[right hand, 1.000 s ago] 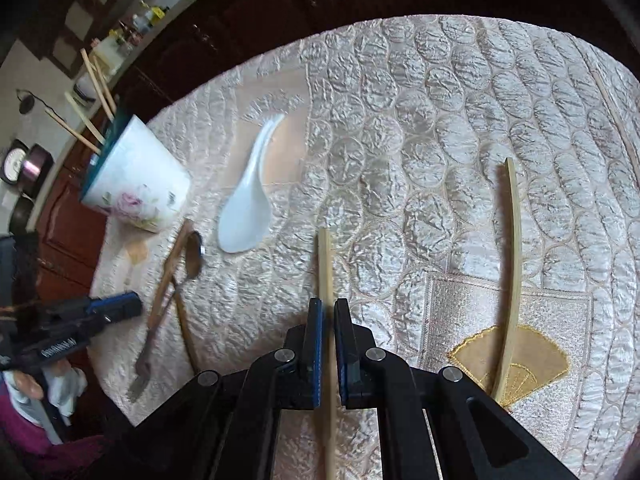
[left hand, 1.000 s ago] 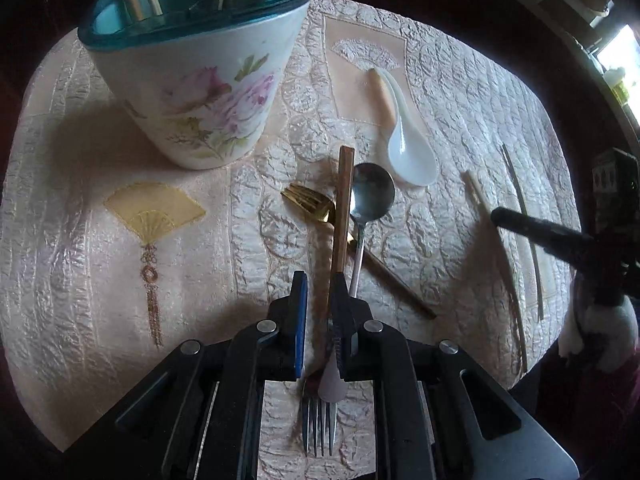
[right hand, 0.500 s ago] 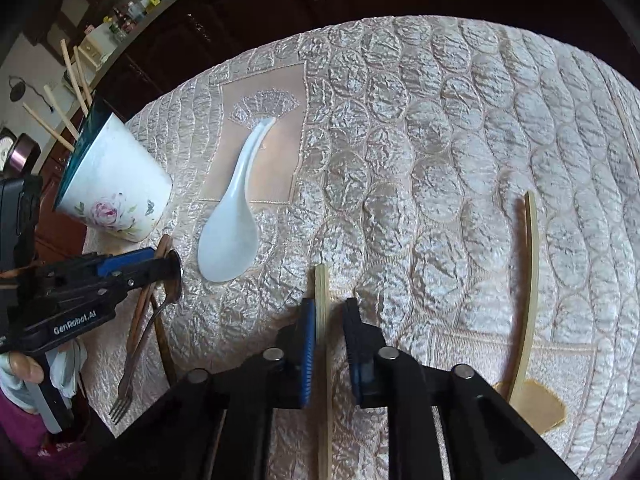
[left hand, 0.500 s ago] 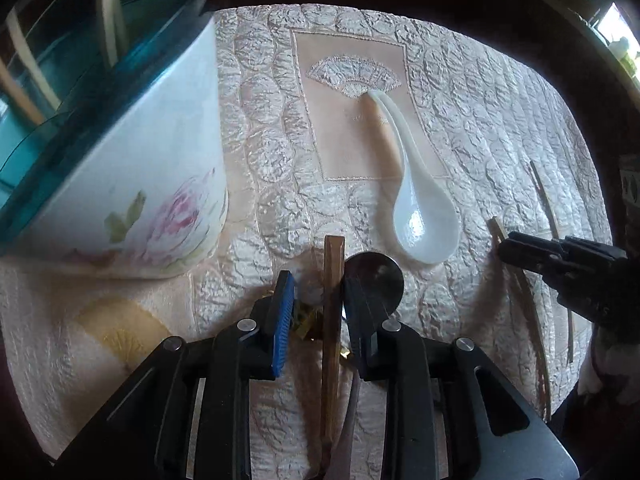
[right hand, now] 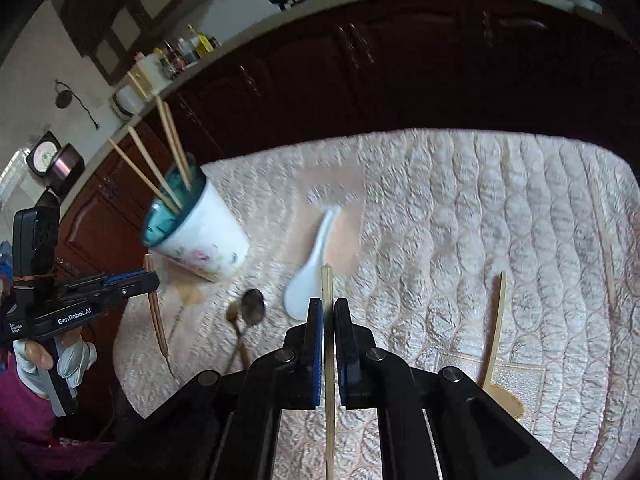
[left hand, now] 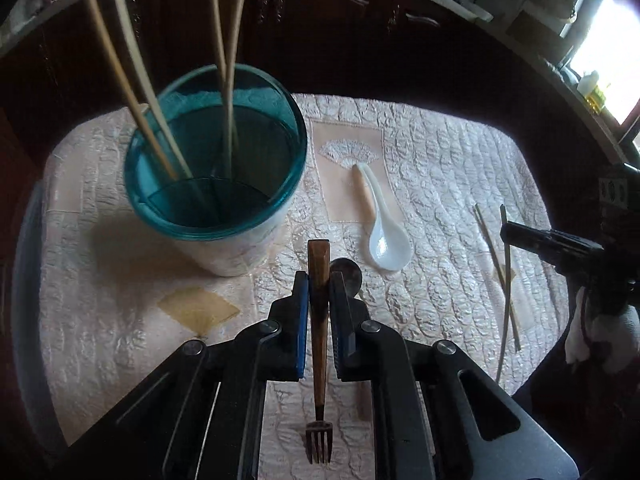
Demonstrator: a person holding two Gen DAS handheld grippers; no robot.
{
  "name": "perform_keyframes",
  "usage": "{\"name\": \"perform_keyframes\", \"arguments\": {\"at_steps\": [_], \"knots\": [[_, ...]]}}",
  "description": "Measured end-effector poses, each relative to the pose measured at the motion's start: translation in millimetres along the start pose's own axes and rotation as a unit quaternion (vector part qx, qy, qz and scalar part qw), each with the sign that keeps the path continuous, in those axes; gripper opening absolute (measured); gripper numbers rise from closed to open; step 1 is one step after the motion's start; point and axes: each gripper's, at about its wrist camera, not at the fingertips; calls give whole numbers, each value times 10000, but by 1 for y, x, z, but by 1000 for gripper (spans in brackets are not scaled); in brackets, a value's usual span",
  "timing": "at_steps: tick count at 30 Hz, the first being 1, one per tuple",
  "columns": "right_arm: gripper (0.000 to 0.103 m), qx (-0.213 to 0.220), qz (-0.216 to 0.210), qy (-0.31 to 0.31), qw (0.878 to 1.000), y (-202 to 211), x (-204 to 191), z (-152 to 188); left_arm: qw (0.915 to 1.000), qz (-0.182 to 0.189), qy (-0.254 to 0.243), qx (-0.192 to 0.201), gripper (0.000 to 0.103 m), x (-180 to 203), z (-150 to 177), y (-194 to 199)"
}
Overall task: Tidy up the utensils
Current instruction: 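Lift the fork and chopstick and carry them toward the cup with both tools, then lower the fork and chopstick into the cup and open both tools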
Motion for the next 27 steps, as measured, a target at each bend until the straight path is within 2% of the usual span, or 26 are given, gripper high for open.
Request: {"name": "perform_keyframes", "arguments": {"at_steps": [9, 15, 21, 27], "knots": [[5, 378, -85, 332, 9987, 46, -25, 1, 9977, 99, 121, 662, 9, -3, 20, 79], [5, 658, -135, 512, 9964, 76, -34, -8, 9945, 131, 92, 1036, 9, 0, 18, 117], [5, 1059, -257, 728, 9914, 100, -54, -40, 9910, 165, 2, 1327, 9, 4, 1, 154], [5, 1482, -452, 970, 9832, 116, -90, -84, 9843, -50, -71, 1760, 9, 4, -30, 185]]}}
Point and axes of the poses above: each gripper's, at about its wrist camera, not at the fingertips, and y roughly against the way its jaws point, x to its right, z to its underside, and after that the axes turned 10 degrees about z, right-handed
